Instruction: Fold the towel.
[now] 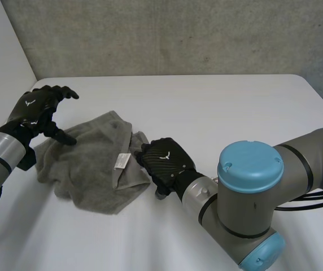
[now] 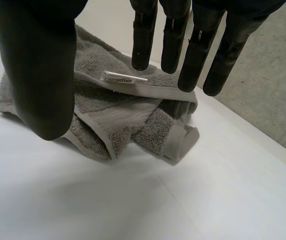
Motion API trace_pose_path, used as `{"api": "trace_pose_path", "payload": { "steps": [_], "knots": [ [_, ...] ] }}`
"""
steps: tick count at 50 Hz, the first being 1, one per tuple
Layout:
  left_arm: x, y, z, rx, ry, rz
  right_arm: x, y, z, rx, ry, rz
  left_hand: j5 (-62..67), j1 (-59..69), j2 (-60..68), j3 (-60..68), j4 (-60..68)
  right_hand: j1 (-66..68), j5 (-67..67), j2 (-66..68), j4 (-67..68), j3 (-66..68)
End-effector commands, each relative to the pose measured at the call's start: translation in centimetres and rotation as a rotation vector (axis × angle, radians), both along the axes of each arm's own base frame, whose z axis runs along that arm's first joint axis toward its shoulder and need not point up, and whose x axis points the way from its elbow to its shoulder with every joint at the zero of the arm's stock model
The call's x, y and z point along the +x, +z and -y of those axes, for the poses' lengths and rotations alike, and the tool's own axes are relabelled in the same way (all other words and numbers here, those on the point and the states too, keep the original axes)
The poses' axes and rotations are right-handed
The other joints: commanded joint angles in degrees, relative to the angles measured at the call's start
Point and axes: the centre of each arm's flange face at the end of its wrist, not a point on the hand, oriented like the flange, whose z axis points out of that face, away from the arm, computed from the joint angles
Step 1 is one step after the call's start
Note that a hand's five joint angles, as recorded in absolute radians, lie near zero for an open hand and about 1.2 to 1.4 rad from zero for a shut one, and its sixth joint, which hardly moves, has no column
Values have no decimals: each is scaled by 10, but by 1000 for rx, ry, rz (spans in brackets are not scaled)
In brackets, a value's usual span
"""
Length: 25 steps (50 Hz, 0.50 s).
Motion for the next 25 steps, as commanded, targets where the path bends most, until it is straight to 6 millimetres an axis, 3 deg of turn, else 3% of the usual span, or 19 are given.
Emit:
{"api": "trace_pose_path", "payload": {
  "steps": [1,14,18,21,25],
  "knots": [
    [1,0,2,-6,-1,-16,-1,-7,1,-19,-12,4,4,8,12,13,8,6,19,-6,10,-5],
    [0,-3,1,1,-2,-14,0,-11,0,-81,11,-55,-56,-52,-49,-48,-52,-3,11,-15,1,-13],
    [1,-2,2,-1,1,-14,4,8,-1,-116,28,-15,-160,-156,-153,-152,-156,-48,-35,-60,-44,-59],
    [0,-2,2,-1,1,-14,8,23,-3,-157,45,-1,-171,-166,-163,-162,-167,-68,-55,-80,-64,-79],
    [0,-4,2,3,1,-13,22,28,-15,-253,113,-34,-172,-168,-165,-164,-168,-67,-53,-79,-63,-77]
  ]
}}
